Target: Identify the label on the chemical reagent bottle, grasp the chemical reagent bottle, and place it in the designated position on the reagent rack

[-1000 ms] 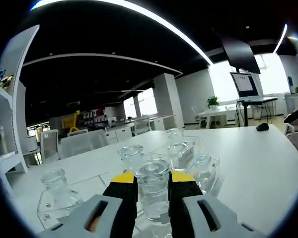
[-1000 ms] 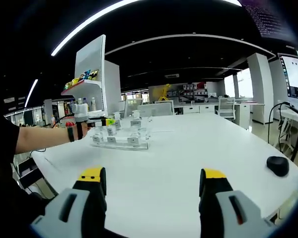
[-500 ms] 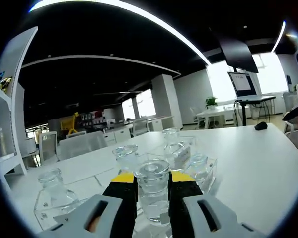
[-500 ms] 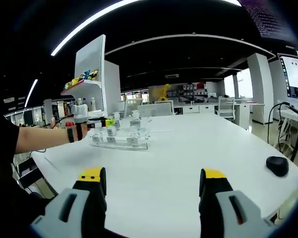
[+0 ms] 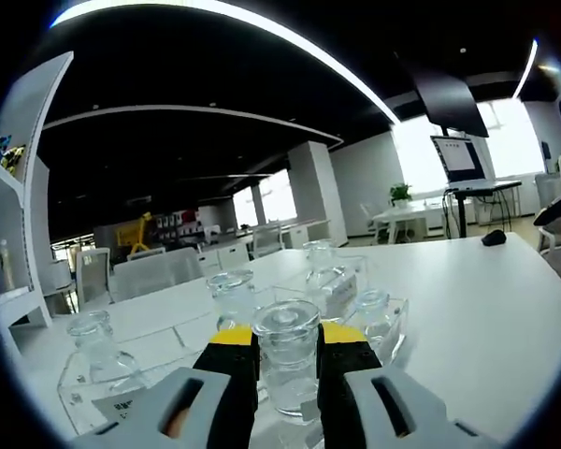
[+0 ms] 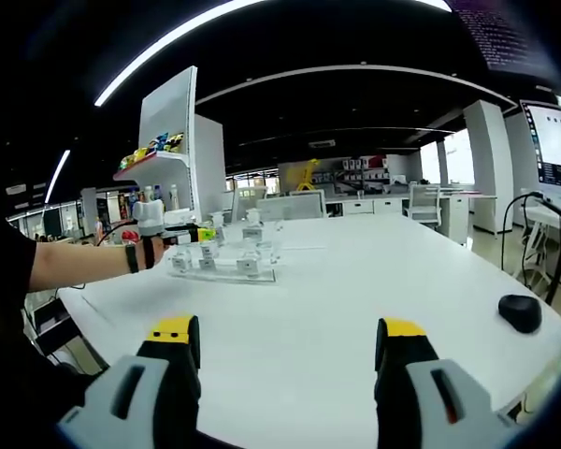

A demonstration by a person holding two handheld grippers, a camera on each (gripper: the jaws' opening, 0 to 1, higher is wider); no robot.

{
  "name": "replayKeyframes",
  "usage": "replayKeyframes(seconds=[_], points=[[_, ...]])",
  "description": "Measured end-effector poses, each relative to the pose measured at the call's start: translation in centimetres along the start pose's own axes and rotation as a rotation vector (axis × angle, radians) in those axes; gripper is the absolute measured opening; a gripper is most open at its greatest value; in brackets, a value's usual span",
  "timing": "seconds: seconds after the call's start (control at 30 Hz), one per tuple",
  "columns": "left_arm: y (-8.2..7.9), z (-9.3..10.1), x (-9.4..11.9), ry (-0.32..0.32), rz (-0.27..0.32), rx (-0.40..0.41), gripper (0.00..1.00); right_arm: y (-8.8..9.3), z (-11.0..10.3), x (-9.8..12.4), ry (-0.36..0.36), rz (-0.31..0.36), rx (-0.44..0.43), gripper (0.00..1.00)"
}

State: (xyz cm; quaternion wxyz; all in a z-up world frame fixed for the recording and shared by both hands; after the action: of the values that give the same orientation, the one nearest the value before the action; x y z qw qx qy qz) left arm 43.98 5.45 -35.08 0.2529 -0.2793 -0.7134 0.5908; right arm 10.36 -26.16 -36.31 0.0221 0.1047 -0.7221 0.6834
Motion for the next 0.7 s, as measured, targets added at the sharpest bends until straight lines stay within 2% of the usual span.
replayKeyframes(seconds=[0.7], points=[[1.4,-0.1,0.1,-0.010,-0.026,0.014,0.23,0.3,-0.1,-0.1,-0.003,-0.002,-0.005,0.73]])
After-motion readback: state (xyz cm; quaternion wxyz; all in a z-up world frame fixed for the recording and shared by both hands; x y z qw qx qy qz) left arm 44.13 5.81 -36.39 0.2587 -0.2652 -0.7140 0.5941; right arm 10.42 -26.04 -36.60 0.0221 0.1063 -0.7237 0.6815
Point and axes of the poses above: the point that each gripper's makers call its tool centre point, and the gripper's own axes: x roughly backward along the fingers, z roughly to its right, y roughly out of its underside, the point moved 7 cm from there along x, roughly backward along the fingers, and after that the axes turned 1 degree about x, right-handed, at the moved point
